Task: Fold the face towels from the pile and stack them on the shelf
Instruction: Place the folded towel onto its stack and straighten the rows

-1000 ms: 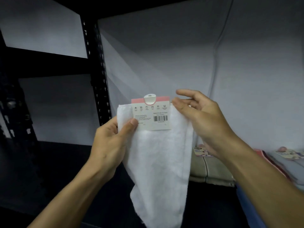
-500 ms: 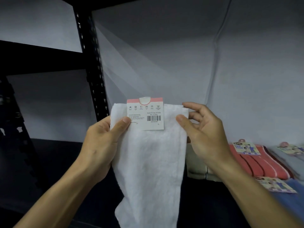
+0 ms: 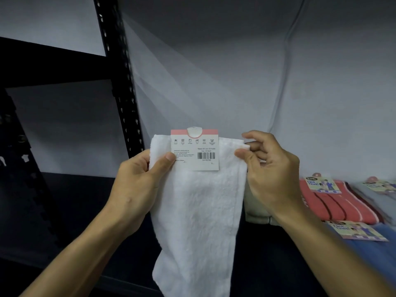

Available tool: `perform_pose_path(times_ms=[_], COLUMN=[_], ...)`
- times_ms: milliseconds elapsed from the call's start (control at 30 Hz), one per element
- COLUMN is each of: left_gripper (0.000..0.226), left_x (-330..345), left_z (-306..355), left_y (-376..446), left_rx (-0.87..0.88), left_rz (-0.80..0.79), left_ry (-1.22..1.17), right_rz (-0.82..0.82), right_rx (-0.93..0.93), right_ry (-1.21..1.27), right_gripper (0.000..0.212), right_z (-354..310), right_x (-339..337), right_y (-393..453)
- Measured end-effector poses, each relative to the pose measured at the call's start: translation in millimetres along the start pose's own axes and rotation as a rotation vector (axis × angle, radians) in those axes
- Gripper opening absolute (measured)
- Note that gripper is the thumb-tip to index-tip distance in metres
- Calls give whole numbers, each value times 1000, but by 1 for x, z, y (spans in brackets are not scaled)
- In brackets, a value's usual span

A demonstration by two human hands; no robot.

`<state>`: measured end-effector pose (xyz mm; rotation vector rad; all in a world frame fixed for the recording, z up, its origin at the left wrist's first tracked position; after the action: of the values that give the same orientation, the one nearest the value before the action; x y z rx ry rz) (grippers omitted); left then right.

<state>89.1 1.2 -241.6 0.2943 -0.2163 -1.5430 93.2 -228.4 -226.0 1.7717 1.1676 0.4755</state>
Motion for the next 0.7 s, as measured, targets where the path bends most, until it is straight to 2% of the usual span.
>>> perform_pose_path(times_ms=[67,167,233,367,600,700], left_gripper=[19,19,17,13,8,12], left_x=[-1,-3,-3,-4,-15,-19], left_z=[1,3,4,13,33,40], left_y=[0,0,0,0,6,2], left_rx=[2,5,17,98,296,362], left_rz=[-1,-3,6,13,94,119], left_ry=[8,43,60,154,357,420], right_rz=[-3,-64,-139,-223,-208,-227], right_rx=[-56,-104,-80,-2,48,54], right_ry=[-33,-50,-38,-59,-9,24], right_gripper=[26,9,5,9,5,11], right_z=[-3,-6,-6,-5,-8,-15], right_x=[0,2,5,6,-5,-9], right_y=[2,6,6,7,14,17])
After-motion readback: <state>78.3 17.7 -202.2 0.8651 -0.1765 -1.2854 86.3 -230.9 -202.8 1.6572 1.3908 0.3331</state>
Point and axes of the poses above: each hand's wrist, its own y-axis towards the middle knuckle, its own x-axis out of the palm, z = x × y, the point moved 7 cm from there along y, towards the middle knuckle, and after that the axes turned 5 degrees about -z, right-handed, at the moved point
